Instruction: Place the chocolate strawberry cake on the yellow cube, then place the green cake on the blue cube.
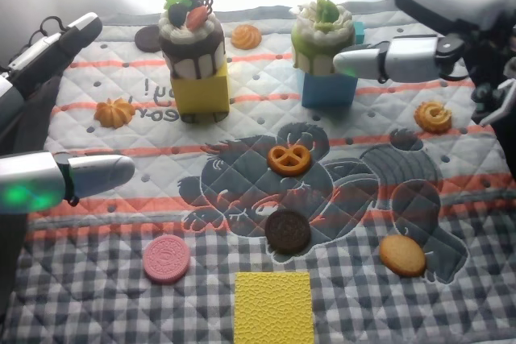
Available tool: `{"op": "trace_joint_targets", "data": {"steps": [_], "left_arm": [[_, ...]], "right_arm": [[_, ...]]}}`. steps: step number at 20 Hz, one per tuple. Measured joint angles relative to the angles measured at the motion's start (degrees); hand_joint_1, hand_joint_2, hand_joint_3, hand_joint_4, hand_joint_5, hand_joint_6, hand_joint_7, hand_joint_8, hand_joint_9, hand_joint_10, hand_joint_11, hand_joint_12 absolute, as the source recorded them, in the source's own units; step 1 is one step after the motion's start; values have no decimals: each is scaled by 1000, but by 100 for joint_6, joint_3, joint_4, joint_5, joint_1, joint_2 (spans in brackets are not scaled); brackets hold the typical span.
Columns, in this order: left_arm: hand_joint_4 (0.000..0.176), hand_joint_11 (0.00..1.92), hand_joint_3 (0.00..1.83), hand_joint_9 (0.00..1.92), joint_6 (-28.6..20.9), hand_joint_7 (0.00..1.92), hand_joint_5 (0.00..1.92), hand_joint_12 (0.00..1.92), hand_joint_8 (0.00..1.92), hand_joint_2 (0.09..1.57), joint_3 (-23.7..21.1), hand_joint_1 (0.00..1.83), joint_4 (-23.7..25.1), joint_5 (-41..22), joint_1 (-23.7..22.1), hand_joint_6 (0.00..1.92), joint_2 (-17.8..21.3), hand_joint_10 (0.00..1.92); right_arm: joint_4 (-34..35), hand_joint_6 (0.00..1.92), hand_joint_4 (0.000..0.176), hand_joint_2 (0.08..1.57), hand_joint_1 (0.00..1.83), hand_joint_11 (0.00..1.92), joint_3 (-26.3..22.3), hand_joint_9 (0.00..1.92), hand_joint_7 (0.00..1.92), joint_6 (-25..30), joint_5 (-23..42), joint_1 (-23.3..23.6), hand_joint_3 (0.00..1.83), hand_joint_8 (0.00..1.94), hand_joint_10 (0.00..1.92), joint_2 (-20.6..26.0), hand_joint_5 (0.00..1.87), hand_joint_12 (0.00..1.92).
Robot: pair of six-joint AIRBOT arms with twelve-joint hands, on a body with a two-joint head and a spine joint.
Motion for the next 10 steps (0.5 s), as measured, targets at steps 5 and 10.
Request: {"op": "trace_joint_targets", "data": {"steps": [5, 10], "left_arm": [[172, 0, 0, 0, -1622, 0, 0, 0, 0, 859, 210, 714, 256, -588, 507, 0, 42, 0], [176, 0, 15, 0, -2747, 0, 0, 0, 0, 905, 186, 533, 251, -1659, 1139, 0, 48, 0]], "right_arm": [[859, 0, 176, 1025, 340, 0, -1084, 0, 0, -455, 1805, -1303, 0, 0, 0, 879, 0, 0], [1099, 0, 176, 1026, 493, 0, -1543, 0, 0, 439, 3504, -2535, 0, 0, 0, 1040, 0, 0]]}}
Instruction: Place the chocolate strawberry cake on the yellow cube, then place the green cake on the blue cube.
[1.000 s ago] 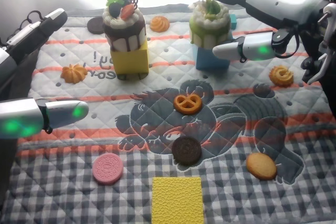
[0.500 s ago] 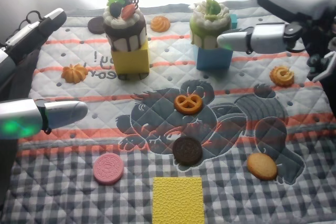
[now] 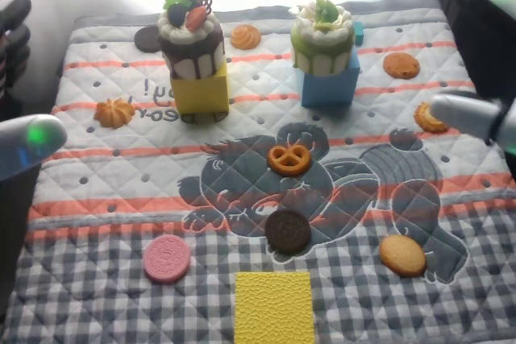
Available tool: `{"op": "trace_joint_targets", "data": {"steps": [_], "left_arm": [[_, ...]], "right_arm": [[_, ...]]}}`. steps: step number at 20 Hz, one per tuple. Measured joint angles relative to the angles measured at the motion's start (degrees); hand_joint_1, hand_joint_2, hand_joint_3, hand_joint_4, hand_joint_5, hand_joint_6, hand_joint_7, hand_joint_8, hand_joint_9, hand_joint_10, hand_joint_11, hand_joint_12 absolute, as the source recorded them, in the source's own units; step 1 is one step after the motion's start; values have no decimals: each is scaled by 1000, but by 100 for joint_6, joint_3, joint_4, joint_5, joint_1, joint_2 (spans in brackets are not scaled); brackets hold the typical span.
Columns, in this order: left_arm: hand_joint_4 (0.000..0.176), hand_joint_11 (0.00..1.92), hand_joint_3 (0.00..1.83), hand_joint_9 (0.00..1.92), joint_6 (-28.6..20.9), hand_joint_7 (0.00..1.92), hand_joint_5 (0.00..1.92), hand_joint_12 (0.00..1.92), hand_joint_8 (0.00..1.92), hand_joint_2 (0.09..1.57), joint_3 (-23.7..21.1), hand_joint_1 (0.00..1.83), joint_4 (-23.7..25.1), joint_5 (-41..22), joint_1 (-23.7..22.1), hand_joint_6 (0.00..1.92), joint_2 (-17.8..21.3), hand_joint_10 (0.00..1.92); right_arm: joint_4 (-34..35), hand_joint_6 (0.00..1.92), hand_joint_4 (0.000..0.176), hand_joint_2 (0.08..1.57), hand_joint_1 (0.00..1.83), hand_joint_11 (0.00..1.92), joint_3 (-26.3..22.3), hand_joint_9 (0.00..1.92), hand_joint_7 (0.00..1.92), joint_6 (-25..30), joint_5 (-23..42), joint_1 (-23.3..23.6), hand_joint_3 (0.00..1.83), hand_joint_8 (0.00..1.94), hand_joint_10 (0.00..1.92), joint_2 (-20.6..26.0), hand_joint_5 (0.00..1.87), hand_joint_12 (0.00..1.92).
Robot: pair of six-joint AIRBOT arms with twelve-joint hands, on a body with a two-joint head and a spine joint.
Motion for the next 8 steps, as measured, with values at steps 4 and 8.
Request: {"op": "trace_joint_targets", "data": {"steps": [4, 8], "left_arm": [[176, 0, 6, 0, -114, 0, 0, 0, 0, 1081, -151, 398, 350, -905, 33, 0, 13, 0], [36, 136, 5, 85, -201, 42, 0, 66, 3, 1127, -122, 287, 599, -1246, -245, 0, 59, 12]], "right_arm": [[133, 0, 176, 1039, 625, 0, -358, 0, 0, 170, 1322, -671, 3, 0, 0, 219, 0, 0], [55, 0, 176, 1044, 648, 0, -407, 0, 0, 140, 1768, -297, 5, 0, 0, 385, 0, 0]]}}
